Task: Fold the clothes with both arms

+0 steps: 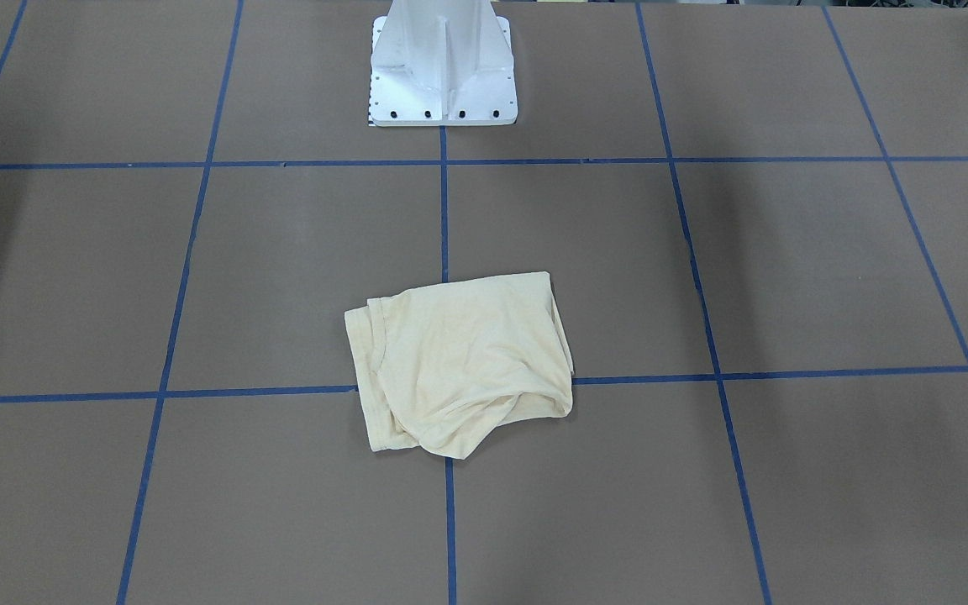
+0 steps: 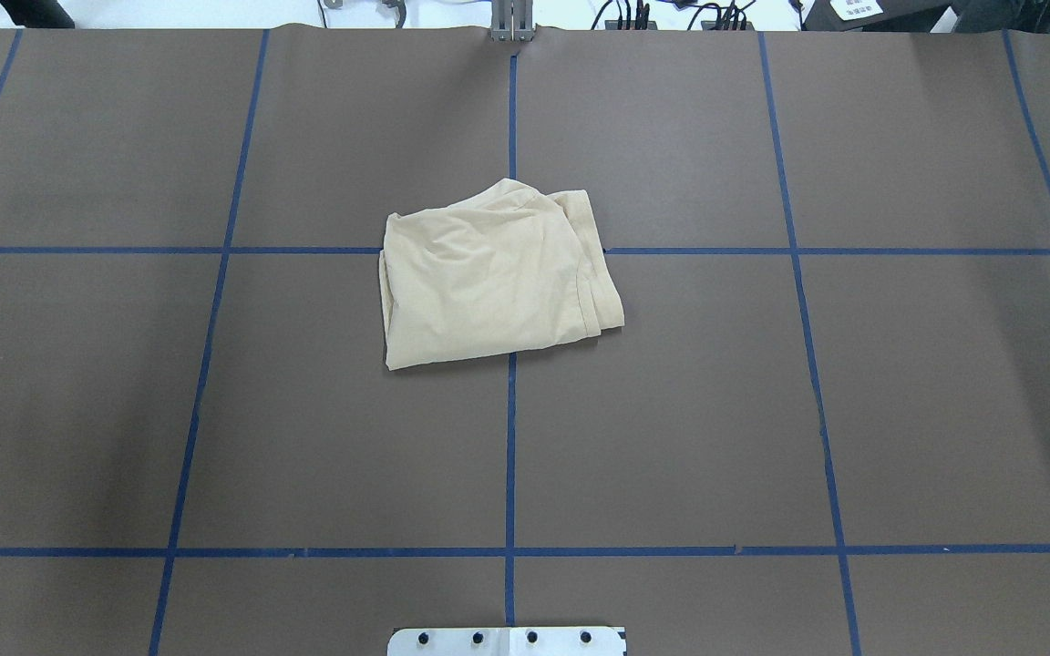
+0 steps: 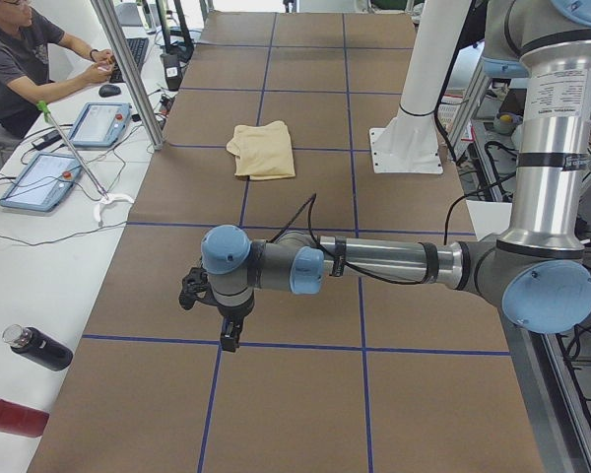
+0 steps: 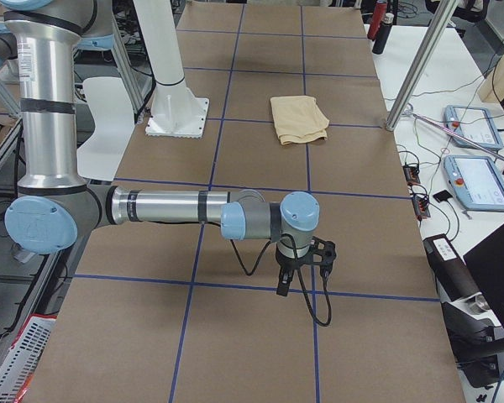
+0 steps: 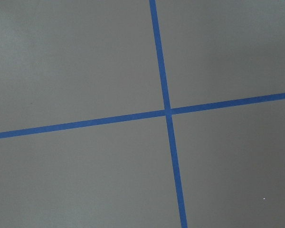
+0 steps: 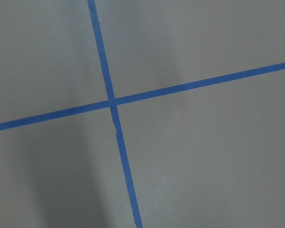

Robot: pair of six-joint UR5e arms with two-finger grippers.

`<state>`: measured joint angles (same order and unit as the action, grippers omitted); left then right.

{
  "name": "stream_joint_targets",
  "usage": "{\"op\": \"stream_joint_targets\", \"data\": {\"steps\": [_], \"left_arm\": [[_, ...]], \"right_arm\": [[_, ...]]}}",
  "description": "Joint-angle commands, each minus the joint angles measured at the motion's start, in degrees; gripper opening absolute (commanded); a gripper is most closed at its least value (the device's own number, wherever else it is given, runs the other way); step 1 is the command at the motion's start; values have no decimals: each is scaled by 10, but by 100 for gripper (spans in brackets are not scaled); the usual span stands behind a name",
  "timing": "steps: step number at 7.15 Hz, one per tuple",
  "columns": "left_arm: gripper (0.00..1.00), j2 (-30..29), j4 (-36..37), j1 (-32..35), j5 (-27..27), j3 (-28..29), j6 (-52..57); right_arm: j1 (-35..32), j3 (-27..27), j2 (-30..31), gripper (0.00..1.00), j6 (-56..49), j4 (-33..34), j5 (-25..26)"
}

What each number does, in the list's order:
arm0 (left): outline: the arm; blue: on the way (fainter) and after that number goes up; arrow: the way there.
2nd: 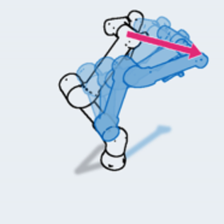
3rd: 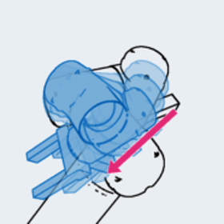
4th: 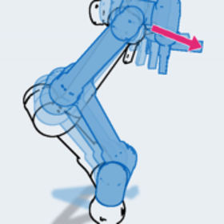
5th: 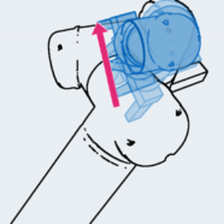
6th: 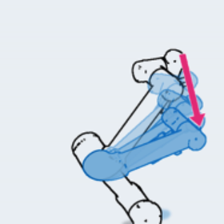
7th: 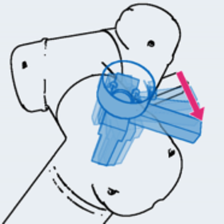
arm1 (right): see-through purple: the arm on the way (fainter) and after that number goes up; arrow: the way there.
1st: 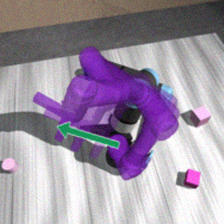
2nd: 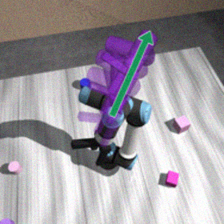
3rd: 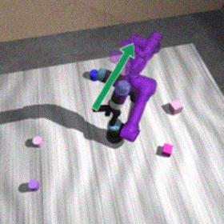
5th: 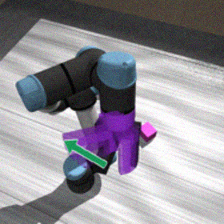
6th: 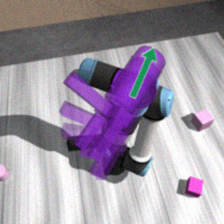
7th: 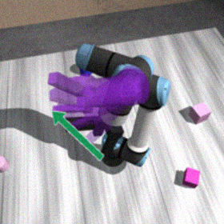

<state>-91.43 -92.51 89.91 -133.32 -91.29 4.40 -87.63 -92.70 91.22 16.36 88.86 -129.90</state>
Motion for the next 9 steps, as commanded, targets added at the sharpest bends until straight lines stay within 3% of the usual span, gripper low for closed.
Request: {"op": "stream_joint_targets", "data": {"steps": [1,9], "left_arm": [[100,1,-2,0,-1,0,3],[100,2,-1,0,-1,0,21]], "right_arm": [[0,0,0,100,1,0,-1],[0,2,3,100,-106,9,-6]]}}
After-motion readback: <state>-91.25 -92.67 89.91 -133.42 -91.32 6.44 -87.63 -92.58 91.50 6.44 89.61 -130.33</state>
